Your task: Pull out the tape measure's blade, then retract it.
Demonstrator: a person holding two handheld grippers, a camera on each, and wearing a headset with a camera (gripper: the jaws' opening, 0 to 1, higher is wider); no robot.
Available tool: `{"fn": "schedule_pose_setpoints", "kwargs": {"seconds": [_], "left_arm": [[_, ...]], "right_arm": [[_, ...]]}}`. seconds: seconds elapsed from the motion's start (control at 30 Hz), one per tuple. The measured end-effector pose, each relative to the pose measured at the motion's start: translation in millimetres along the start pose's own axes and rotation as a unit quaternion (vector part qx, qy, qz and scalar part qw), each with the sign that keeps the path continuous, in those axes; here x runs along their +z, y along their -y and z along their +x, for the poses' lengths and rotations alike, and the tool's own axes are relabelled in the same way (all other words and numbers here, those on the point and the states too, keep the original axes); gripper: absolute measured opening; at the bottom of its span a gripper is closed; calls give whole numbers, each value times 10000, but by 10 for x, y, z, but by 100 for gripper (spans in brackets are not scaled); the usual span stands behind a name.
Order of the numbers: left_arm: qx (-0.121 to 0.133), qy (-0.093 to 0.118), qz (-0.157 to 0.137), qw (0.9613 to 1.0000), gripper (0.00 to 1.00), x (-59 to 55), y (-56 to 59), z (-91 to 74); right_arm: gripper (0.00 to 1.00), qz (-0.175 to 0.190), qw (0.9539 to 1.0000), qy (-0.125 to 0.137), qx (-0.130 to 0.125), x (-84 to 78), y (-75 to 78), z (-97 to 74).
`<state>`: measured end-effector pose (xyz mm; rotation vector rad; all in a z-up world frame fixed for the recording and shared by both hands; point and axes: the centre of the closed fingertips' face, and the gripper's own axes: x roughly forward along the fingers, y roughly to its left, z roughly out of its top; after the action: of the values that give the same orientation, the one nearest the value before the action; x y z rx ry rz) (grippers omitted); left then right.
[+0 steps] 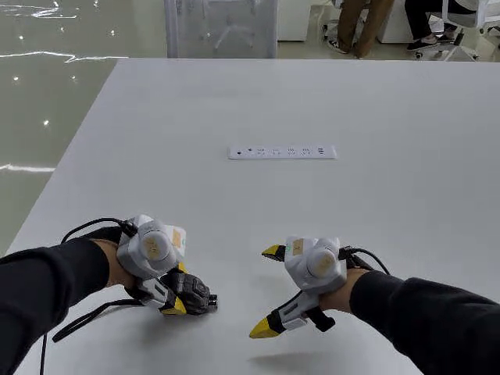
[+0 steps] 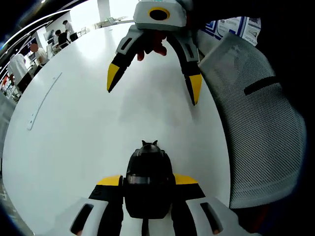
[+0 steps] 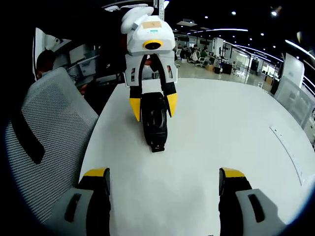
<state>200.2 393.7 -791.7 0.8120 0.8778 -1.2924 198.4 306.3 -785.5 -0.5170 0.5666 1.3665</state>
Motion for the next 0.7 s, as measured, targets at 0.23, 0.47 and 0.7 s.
{"fn": "schedule_pose_setpoints", "kwargs": {"seconds": [0.23,0.47,0.7], "left_arm": [[77,-28,-36,10000,33,-21,-15,10],[103,-124,-36,9999,33,-29,-3,15],[70,-99,-119,9999,33,-32,-4,19]], "right_arm": [[79,1,9999,46,149,120,-27,206],[68,-7,9997,-58,230,163,-34,392],[47,-293,9974,-368,550,113,-141,514]]}}
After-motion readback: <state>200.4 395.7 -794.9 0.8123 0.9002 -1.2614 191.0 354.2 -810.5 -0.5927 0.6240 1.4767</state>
